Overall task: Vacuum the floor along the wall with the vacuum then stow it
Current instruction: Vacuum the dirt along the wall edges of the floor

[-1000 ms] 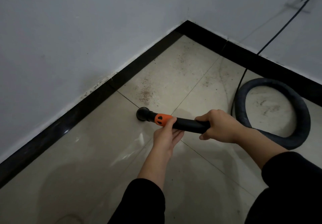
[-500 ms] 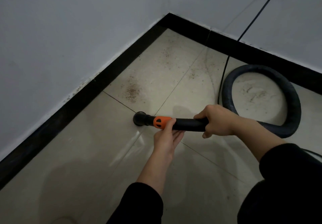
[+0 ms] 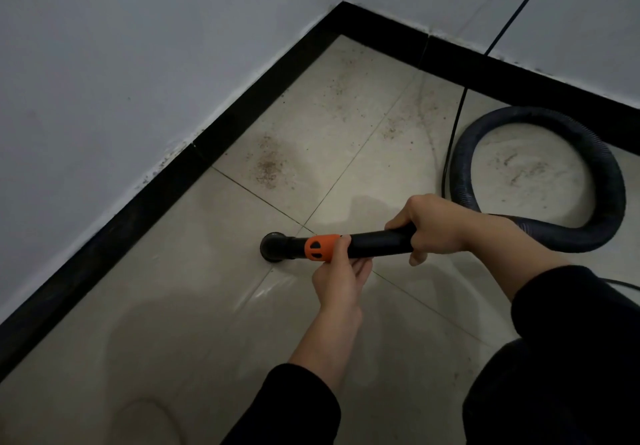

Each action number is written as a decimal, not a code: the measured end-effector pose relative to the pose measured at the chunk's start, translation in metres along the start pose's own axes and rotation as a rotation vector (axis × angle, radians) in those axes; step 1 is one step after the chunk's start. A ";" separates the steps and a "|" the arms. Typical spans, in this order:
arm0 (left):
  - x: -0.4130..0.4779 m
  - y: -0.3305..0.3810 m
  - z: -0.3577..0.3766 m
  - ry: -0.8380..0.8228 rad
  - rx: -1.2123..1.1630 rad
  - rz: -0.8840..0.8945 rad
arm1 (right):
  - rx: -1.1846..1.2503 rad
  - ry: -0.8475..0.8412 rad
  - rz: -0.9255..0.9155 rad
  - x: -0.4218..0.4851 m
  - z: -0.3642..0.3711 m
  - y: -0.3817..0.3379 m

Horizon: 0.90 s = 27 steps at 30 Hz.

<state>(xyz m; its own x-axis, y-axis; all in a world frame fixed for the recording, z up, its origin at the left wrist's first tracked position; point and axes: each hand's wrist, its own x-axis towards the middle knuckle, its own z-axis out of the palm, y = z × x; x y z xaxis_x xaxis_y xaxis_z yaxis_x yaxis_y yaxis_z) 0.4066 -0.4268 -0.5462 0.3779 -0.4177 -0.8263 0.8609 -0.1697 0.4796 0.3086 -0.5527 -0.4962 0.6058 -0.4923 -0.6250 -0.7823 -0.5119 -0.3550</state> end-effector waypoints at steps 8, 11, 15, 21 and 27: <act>-0.005 -0.003 0.004 0.061 -0.026 -0.001 | 0.004 -0.014 -0.009 0.000 -0.003 -0.003; -0.002 0.002 0.009 0.047 -0.010 0.003 | 0.029 0.019 0.004 0.000 -0.004 -0.001; 0.005 0.012 0.019 0.000 0.050 0.013 | 0.059 0.068 0.021 0.000 -0.007 0.003; 0.025 0.027 0.026 -0.068 0.150 0.024 | 0.070 0.142 0.038 0.008 -0.006 0.004; 0.029 0.029 0.026 -0.092 0.164 0.048 | 0.081 0.167 0.032 0.011 -0.003 0.004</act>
<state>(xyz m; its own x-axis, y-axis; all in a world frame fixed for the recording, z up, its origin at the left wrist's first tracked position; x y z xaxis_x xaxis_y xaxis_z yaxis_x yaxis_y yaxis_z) 0.4339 -0.4669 -0.5483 0.3781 -0.5075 -0.7743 0.7728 -0.2874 0.5658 0.3123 -0.5622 -0.5026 0.5912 -0.6208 -0.5149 -0.8063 -0.4395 -0.3958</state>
